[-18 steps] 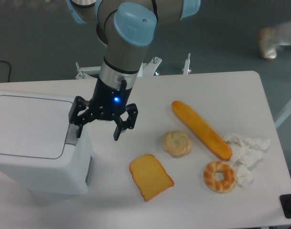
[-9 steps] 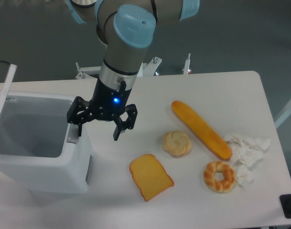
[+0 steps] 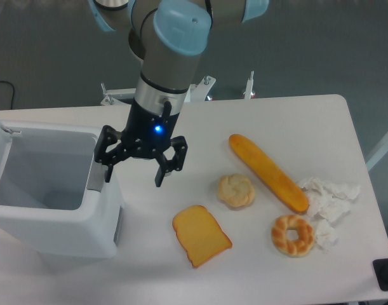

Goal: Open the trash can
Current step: 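Lift the gripper away from the open trash can toward the baguette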

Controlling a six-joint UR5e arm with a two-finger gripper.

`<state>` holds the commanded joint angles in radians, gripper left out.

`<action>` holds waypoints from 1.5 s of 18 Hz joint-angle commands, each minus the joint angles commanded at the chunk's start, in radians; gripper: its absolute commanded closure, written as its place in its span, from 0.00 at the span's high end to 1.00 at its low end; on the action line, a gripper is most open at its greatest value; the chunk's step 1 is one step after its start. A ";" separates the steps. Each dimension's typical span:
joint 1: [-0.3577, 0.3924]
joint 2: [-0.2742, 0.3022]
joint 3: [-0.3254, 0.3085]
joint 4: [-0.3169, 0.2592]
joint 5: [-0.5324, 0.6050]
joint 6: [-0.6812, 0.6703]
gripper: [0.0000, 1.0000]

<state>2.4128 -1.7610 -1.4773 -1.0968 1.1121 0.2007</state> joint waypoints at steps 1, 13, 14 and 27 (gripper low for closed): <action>0.012 0.002 0.003 0.002 0.000 0.038 1.00; 0.058 -0.008 0.006 0.006 0.288 0.535 1.00; 0.060 -0.008 0.006 0.005 0.317 0.566 1.00; 0.069 -0.031 -0.015 0.011 0.411 0.744 1.00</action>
<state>2.4820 -1.7917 -1.4926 -1.0861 1.5232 0.9449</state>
